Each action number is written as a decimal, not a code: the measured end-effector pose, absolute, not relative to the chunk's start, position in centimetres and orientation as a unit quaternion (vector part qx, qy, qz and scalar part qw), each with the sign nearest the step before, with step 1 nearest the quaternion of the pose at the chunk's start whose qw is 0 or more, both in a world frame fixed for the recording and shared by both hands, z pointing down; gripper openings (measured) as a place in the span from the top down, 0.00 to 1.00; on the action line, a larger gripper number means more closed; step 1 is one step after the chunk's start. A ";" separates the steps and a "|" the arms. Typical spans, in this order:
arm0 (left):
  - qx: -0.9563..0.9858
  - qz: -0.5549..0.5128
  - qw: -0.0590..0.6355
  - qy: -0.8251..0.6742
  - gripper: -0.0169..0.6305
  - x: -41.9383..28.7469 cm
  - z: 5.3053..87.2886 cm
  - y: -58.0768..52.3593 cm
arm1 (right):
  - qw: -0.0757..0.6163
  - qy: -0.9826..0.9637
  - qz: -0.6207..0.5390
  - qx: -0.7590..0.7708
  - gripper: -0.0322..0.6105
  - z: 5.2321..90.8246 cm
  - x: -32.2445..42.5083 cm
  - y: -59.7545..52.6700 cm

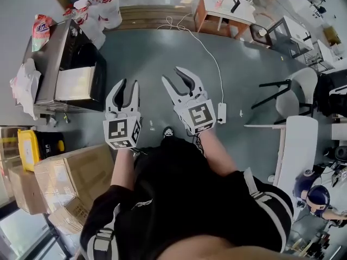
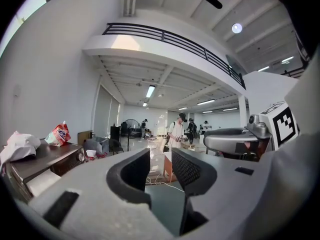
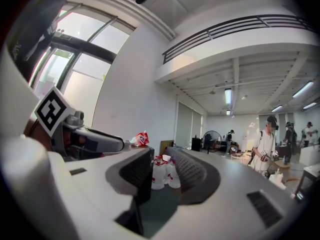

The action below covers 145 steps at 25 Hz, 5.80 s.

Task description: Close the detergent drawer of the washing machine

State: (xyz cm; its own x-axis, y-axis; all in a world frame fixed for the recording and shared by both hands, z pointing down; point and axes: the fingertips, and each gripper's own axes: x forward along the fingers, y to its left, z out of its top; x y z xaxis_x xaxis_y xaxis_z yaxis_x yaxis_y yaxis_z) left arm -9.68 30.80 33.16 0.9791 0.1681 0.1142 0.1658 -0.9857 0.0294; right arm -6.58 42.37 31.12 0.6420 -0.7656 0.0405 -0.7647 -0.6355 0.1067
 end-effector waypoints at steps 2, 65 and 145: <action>0.995 0.059 0.005 0.075 0.75 -8.5 33.3 31.3 | 0.056 -0.433 -0.008 0.900 0.69 31.6 -5.0 42.8; 0.920 0.114 0.109 -0.358 0.72 4.5 40.3 -8.0 | 0.100 -0.862 0.035 0.495 0.66 36.4 11.1 -4.9; 0.793 0.343 0.255 -0.434 0.66 -10.3 64.1 0.0 | 0.341 -0.892 0.174 0.240 0.79 63.4 4.3 -0.6</action>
